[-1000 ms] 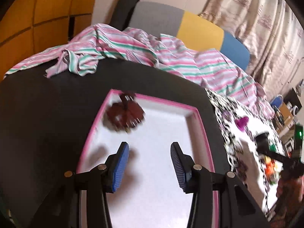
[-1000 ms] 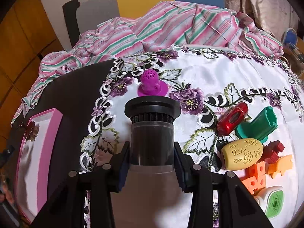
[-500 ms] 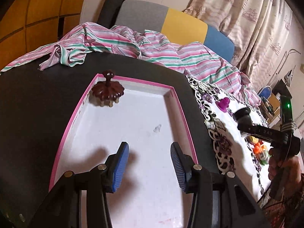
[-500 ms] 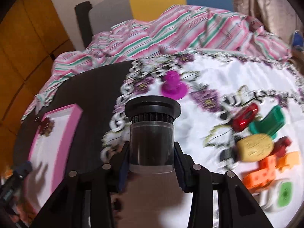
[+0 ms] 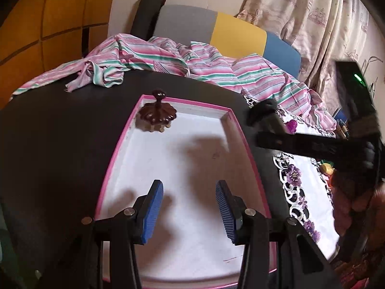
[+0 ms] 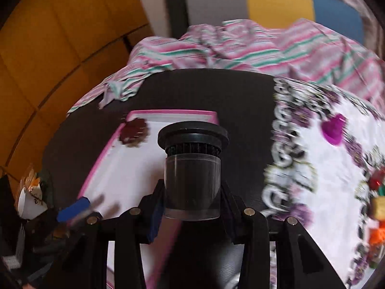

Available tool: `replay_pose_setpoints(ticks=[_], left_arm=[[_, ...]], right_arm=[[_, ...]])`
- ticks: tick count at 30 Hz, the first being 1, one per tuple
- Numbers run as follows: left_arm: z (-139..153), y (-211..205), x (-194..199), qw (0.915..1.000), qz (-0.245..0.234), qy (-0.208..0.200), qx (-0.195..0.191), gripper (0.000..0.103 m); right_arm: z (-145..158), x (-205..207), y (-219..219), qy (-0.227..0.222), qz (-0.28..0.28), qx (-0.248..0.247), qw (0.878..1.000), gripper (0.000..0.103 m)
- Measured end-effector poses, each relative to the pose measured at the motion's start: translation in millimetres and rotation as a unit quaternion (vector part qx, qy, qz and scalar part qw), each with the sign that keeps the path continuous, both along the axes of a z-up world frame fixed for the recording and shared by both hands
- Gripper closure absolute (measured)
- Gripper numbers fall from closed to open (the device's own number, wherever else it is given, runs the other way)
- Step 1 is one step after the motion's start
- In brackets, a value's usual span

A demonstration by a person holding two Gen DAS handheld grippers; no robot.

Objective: Organize rigid objects
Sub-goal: 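Carry the clear cylinder into the tray and open the right tool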

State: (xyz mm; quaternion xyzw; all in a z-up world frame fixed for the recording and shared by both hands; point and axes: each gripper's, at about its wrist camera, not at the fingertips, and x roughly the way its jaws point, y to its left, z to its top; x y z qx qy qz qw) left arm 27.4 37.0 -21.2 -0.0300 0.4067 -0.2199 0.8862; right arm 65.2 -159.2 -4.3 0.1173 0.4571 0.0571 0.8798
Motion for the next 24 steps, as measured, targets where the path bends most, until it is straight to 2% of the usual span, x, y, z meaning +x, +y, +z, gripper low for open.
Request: replay_pose_setpoints(ticks=[6, 10, 13, 20, 24], left_arm=[[0, 17, -3, 0.9999, 0.008, 0.004, -0.01, 0.057], [0, 27, -4, 0.9998, 0.015, 0.003, -0.013, 0.057], [-2, 34, -3, 0.9996, 0.021, 0.006, -0.017, 0.057], [-5, 43, -3, 0.9993, 0.026, 0.014, -0.023, 0.057], [-6, 44, -3, 0.9991, 0.029, 0.015, -0.027, 0.057]], right_arm=[[-21, 44, 27, 0.044, 0.002, 0.005, 0.999, 0.06], [-32, 72, 38, 0.058, 0.004, -0.028, 0.998, 0.06], [-37, 86, 42, 0.065, -0.006, -0.03, 0.997, 0.06], [-40, 105, 43, 0.062, -0.024, -0.043, 0.997, 0.06], [-26, 95, 31, 0.03, -0.032, -0.012, 0.999, 0.059]])
